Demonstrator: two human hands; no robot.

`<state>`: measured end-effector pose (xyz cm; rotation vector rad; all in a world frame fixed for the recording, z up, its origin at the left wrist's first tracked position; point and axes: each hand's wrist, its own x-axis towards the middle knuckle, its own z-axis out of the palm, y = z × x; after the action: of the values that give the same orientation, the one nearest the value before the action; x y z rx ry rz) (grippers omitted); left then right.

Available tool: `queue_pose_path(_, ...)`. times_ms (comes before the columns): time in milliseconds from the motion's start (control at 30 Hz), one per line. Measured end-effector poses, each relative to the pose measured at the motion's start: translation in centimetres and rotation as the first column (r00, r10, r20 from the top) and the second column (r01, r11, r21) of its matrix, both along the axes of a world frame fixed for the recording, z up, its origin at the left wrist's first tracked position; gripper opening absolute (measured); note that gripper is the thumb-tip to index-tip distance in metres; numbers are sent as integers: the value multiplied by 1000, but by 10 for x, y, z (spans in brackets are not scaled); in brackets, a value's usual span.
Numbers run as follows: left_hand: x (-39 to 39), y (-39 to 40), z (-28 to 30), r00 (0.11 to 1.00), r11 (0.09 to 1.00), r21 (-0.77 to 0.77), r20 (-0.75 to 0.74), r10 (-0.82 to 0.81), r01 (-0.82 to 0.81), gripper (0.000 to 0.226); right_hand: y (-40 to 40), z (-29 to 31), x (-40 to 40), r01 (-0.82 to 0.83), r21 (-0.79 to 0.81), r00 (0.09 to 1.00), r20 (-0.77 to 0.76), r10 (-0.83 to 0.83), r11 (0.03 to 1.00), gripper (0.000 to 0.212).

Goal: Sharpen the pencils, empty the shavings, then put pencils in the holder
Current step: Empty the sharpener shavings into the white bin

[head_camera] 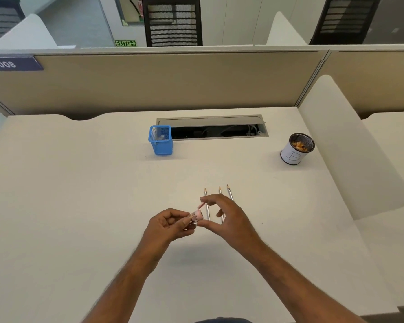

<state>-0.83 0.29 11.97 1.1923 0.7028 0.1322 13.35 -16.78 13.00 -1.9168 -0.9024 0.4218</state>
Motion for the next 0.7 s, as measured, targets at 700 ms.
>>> queue_pose_path(700, 18, -48, 22, 1000, 998, 59, 15, -14, 13, 35, -35, -4, 0, 134, 123, 963, -252, -99, 983, 20)
